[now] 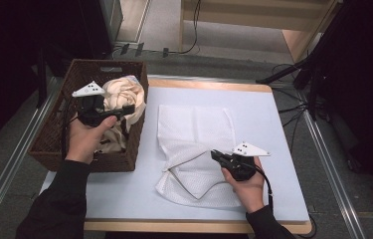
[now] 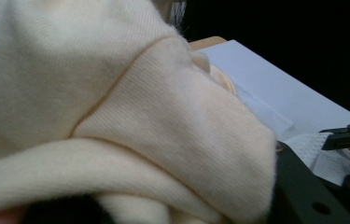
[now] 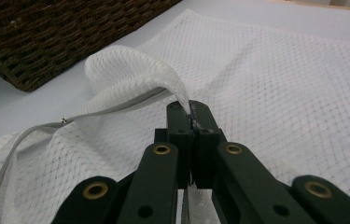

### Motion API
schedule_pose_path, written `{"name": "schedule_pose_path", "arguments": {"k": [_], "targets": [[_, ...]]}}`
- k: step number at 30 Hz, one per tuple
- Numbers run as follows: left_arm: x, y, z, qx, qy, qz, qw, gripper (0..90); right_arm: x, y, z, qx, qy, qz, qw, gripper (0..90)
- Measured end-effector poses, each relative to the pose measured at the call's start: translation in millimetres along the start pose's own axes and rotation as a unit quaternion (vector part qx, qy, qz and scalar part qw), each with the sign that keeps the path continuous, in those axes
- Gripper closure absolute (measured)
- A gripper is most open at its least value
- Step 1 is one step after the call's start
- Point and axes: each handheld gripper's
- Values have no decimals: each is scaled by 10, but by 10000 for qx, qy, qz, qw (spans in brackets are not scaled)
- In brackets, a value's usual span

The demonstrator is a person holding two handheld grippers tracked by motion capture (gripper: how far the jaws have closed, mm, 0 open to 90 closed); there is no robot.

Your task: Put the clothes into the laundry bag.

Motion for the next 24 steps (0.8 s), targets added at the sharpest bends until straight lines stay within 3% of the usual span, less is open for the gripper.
{"name": "schedule_pose_path", "arguments": {"k": [8,13,16,19,24], "targets": [[45,137,484,394,363,41,9986,714,1,1,0,3,10,5,10000,893],[139,244,835,737,561,18,9957,714,3,1,12,18,3,10,10000,893],[250,330,1005,920,651,-25,9936,714,1,-5,22,26,-2,22,10000,893],[378,401,1122,1132,563,-45,9920,715,-1,-7,34,1,42,22,10000,893],[548,485,1365,1316,723,-138,9886,715,0,6,45,6,79,17,10000,893]]}}
Point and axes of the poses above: each handheld gripper's, and its own axes: y roughly forward along the jaws, x roughly out of its underside, z roughly to its right, and after that the axes turned 6 degrees about -z, right-handed
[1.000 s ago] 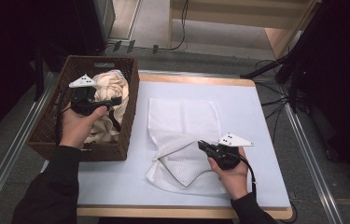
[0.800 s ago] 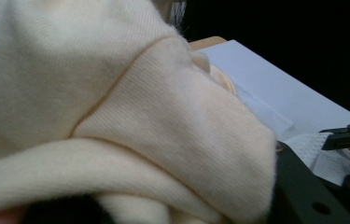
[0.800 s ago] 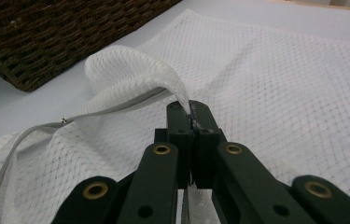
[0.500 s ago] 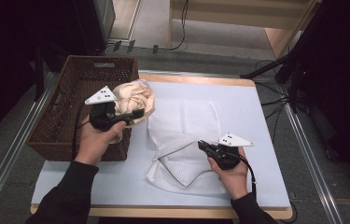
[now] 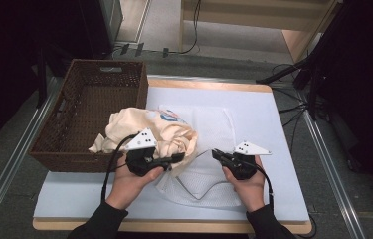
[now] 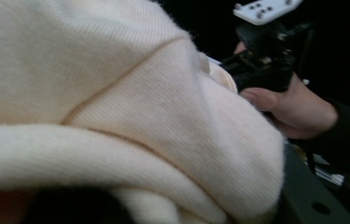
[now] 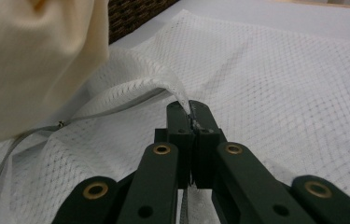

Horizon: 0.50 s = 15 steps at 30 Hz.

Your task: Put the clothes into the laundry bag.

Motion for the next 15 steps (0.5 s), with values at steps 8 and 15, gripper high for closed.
{"name": "schedule_pose_path", "arguments": {"k": [8,15], "targets": [[68,184,346,252,419,-83,9988,715,-3,5,20,-11,58,21,10000,894],[158,563,669,978,763,-339,9917,713,-5,-13,34,-9,78,35,10000,894]]}}
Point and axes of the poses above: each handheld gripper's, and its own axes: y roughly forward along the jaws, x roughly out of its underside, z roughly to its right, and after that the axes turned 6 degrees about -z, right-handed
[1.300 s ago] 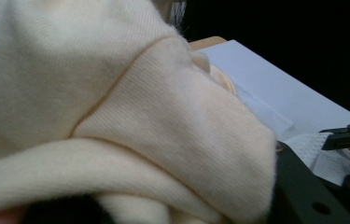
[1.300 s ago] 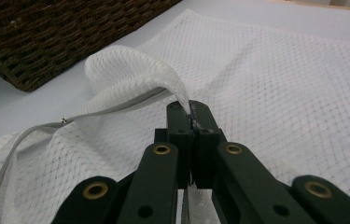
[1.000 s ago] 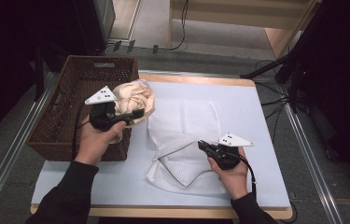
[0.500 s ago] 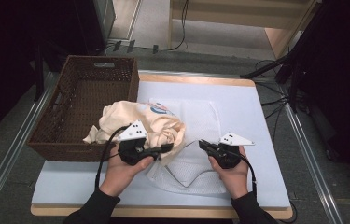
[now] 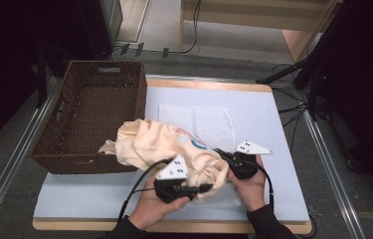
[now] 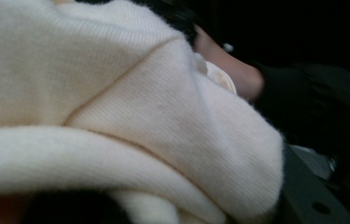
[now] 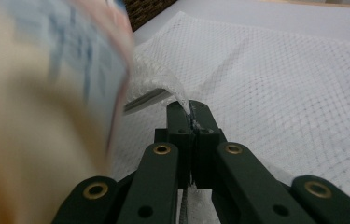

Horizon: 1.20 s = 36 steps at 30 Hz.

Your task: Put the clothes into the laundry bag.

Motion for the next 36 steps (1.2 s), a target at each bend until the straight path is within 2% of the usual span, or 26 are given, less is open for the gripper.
{"name": "schedule_pose_path", "arguments": {"k": [3,4,6,8,10,11,13,15,17,19,20,22,24,26,28,29,30,31,32,35,36], "targets": [[40,241,138,219,136,-220,9994,707,3,-9,21,5,42,11,10000,894],[68,291,143,283,113,-265,9992,706,6,-13,31,17,45,11,10000,894],[157,346,110,463,-106,-225,9986,705,9,-22,48,32,54,9,10000,894],[268,383,77,468,-169,-391,9980,700,9,-39,72,28,97,11,9999,894],[397,426,43,340,-207,-667,9970,688,11,-39,76,27,114,11,9999,894],[445,434,26,292,-282,-704,9967,662,12,-34,76,35,111,12,9999,893],[536,394,-26,150,-622,-618,9960,578,16,-17,71,30,73,-18,10000,894],[543,304,-52,-6,-790,-514,9956,461,18,-5,62,23,70,-21,10000,893],[533,175,-53,-202,-861,-415,9952,325,16,-5,61,31,98,-16,9999,894],[554,28,-41,-382,-801,-310,9956,232,17,-4,71,48,85,-20,10000,893],[573,-47,-32,-537,-758,-283,9953,193,18,-3,75,49,85,-20,9999,893],[624,-214,-27,-843,-783,-195,9932,138,19,-5,78,51,98,-23,9999,893],[695,-399,-46,-1029,-891,-20,9907,138,19,-11,76,48,107,-24,9999,893],[790,-558,-63,-1375,-909,89,9863,140,18,-17,77,49,109,-23,9999,893],[884,-658,-89,-1761,-1058,81,9786,147,16,-19,79,51,102,-10,9999,893],[941,-700,-109,-1983,-1196,74,9728,149,15,-19,79,51,99,-5,9999,893],[1006,-744,-136,-2133,-1408,59,9668,160,14,-17,79,45,93,9,9999,893],[1050,-767,-157,-2246,-1559,31,9619,168,13,-16,77,46,94,12,9999,893],[1084,-780,-172,-2417,-1685,-53,9556,188,13,-16,76,47,99,12,9999,893],[1119,-763,-219,-2808,-1894,-163,9408,225,10,-14,68,44,130,1,9999,893],[1110,-747,-237,-2897,-1968,-134,9366,227,11,-10,67,43,122,6,9999,893]]}}
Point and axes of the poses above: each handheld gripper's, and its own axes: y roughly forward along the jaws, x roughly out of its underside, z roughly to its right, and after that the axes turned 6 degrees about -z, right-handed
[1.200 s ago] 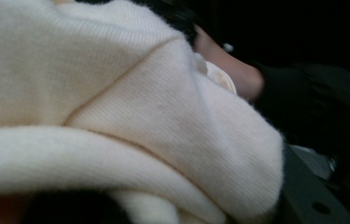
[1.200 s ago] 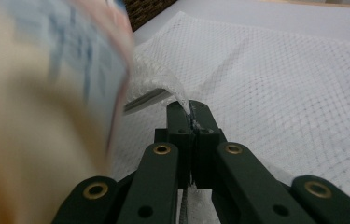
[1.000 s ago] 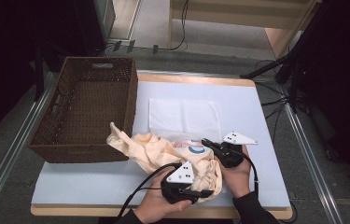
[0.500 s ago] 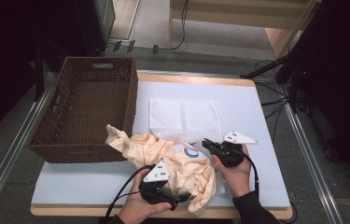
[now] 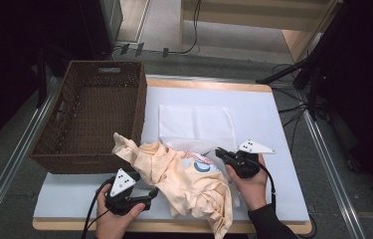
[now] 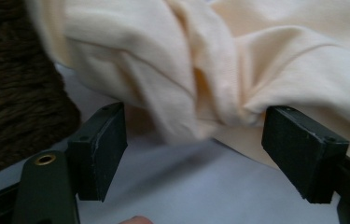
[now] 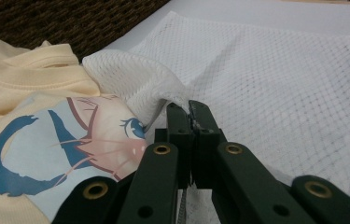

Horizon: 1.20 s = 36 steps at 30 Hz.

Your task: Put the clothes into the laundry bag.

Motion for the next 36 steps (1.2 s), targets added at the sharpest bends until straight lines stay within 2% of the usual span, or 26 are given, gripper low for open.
{"name": "schedule_pose_path", "arguments": {"k": [3,4,7,11,13,15,17,18,20,22,23,25,26,28,31,34,36], "targets": [[-75,80,7,-93,-154,61,9998,227,4,11,-8,-23,-17,-13,10000,893],[-106,114,21,-141,-105,62,9998,235,5,13,-11,-29,-38,-37,10000,893],[-185,202,86,-274,124,162,9994,370,9,17,-15,-35,-67,-36,10000,893],[-293,261,176,-119,223,270,9993,701,12,14,-21,-54,-79,-49,9999,893],[-357,282,265,-70,346,319,9989,745,12,16,-29,-62,-88,-50,9999,893],[-414,306,359,110,419,365,9984,760,12,20,-31,-69,-92,-45,9999,893],[-458,342,464,341,538,337,9974,764,12,23,-30,-75,-95,-41,9999,893],[-476,363,523,530,596,327,9963,765,11,23,-29,-84,-87,-32,9999,893],[-505,399,666,808,834,321,9927,765,10,23,-26,-90,-81,-28,9999,893],[-531,438,809,1030,1140,266,9878,756,10,22,-23,-91,-81,-29,9999,893],[-542,467,868,1148,1230,205,9855,740,10,20,-22,-96,-81,-28,9999,893],[-551,537,929,1353,1234,77,9831,689,9,14,-18,-87,-78,-23,9999,893],[-549,573,938,1446,1181,5,9824,659,9,10,-16,-81,-81,-23,9999,893],[-531,597,931,1525,1212,-50,9808,601,10,1,-7,-80,-84,-21,9999,893],[-509,497,856,1587,1239,-27,9795,507,11,-8,1,-73,-92,-13,9999,893],[-474,358,716,1603,1171,-98,9801,417,8,-15,5,-71,-86,18,9999,893],[-426,279,605,1563,1113,-167,9813,395,6,-20,11,-69,-86,24,9999,893]]}}
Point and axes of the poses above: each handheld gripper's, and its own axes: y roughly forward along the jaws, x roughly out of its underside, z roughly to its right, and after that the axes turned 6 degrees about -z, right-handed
